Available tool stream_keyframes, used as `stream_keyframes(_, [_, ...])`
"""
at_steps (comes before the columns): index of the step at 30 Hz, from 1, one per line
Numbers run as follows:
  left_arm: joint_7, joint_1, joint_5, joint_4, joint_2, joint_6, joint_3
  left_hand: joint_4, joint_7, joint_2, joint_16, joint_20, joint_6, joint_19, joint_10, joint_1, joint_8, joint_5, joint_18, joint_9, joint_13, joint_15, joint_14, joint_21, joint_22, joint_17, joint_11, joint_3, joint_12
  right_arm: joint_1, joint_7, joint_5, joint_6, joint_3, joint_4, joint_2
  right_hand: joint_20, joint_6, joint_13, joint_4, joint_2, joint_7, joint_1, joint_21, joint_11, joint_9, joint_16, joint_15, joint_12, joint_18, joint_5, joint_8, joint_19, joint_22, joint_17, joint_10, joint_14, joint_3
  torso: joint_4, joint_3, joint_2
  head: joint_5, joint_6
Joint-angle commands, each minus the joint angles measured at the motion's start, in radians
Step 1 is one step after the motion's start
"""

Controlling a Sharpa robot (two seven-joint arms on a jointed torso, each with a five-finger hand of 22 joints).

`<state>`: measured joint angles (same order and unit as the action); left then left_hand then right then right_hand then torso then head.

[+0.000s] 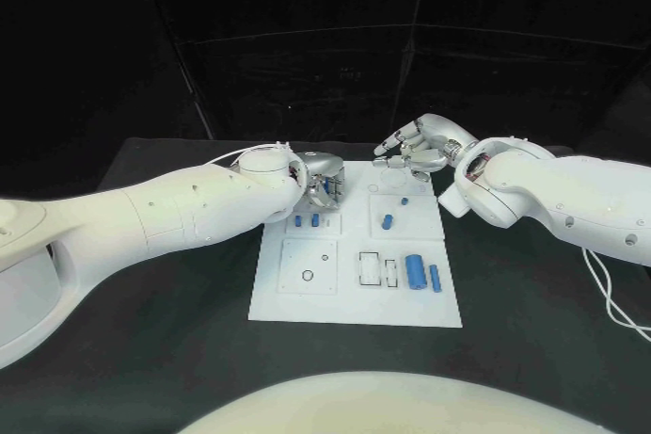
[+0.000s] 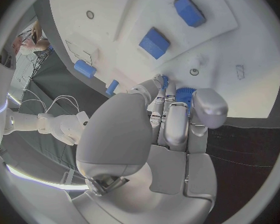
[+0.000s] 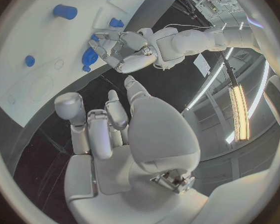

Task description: Assemble the parts on the task board

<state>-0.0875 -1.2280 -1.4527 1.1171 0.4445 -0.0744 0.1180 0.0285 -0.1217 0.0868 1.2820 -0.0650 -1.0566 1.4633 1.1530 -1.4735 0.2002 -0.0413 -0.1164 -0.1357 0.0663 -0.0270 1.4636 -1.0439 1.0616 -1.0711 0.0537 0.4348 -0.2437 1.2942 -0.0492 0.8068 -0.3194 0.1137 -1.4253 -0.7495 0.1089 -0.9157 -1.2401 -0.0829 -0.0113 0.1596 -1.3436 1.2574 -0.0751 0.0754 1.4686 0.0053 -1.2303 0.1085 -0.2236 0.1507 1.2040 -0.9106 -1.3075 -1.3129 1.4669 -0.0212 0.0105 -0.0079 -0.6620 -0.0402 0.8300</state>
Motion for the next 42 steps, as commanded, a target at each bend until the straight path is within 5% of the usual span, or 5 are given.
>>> stream_keyframes(1, [0.031,-0.002,0.001,0.022,0.012,-0.062,-0.002,0.0,0.0,0.011,0.006,0.002,-0.005,0.0,0.008,0.008,-0.009,-0.007,0.008,0.003,0.001,-0.004,0.027,-0.006,0.002,0.001,0.002,0.008,0.009,0.002,-0.01,-0.003,0.0,-0.001,0.0,-0.001,-0.001,0.006,0.001,-0.002,0.008,0.002,-0.004,-0.007,0.001,-0.002,-0.005,-0.006,0.004,0.019,-0.006,0.003,-0.007,0.001,-0.071,0.009,0.058,0.003,0.0004,-0.0003,0.0,-0.002,-0.002])
stream_keyframes(11, [0.048,-0.003,0.038,0.091,0.067,-0.123,-0.048,-0.009,-0.005,0.019,0.008,0.0,0.001,-0.002,0.006,0.015,-0.025,-0.007,0.01,0.009,0.0,-0.001,0.026,-0.015,0.013,0.004,0.007,0.028,0.032,0.002,-0.012,-0.003,-0.001,-0.001,0.006,-0.004,-0.001,0.006,0.001,-0.002,0.008,0.002,-0.004,-0.007,0.001,-0.002,-0.005,-0.006,0.004,0.019,-0.006,0.003,-0.007,0.001,-0.071,0.009,0.058,0.003,0.0011,0.0003,0.001,-0.007,-0.007])
stream_keyframes(16, [0.044,-0.003,0.045,0.12,0.097,-0.12,-0.058,-0.013,-0.006,0.022,0.01,-0.001,-0.001,-0.003,0.01,0.02,-0.029,-0.007,0.011,0.011,0.001,0.0,0.026,-0.017,0.016,0.004,0.008,0.035,0.038,0.002,-0.012,-0.003,0.0,-0.001,0.008,-0.004,-0.001,0.006,0.001,-0.002,0.008,0.002,-0.004,-0.007,0.001,-0.002,-0.005,-0.006,0.004,0.019,-0.006,0.003,-0.007,0.001,-0.071,0.009,0.058,0.003,0.0019,0.0009,0.001,-0.011,-0.01])
stream_keyframes(29, [0.013,-0.001,0.057,0.151,0.176,-0.066,-0.061,-0.013,-0.006,0.028,0.01,-0.002,-0.006,-0.004,0.016,0.032,-0.033,-0.007,0.011,0.012,0.002,0.001,0.024,-0.02,0.02,0.008,0.008,0.038,0.046,0.001,-0.012,-0.003,0.0,-0.001,0.009,-0.008,-0.001,0.006,0.001,-0.002,0.008,0.002,-0.004,-0.007,0.001,-0.002,-0.005,-0.006,0.004,0.019,-0.006,0.003,-0.007,0.001,-0.071,0.009,0.058,0.003,0.0017,-0.0004,0.001,-0.014,-0.012])
stream_keyframes(42, [-0.003,0.008,0.059,0.149,0.191,-0.032,-0.06,-0.013,-0.005,0.031,0.01,-0.003,-0.007,-0.005,0.018,0.038,-0.035,-0.007,0.011,0.013,0.002,0.001,0.024,-0.02,0.021,0.01,0.008,0.039,0.05,0.001,-0.013,-0.003,0.0,-0.001,0.01,-0.008,-0.001,0.006,0.001,-0.002,0.008,0.002,-0.004,-0.007,0.001,-0.002,-0.005,-0.006,0.004,0.019,-0.006,0.003,-0.007,0.001,-0.071,0.009,0.058,0.003,0.0008,-0.0002,0.001,-0.014,-0.012])
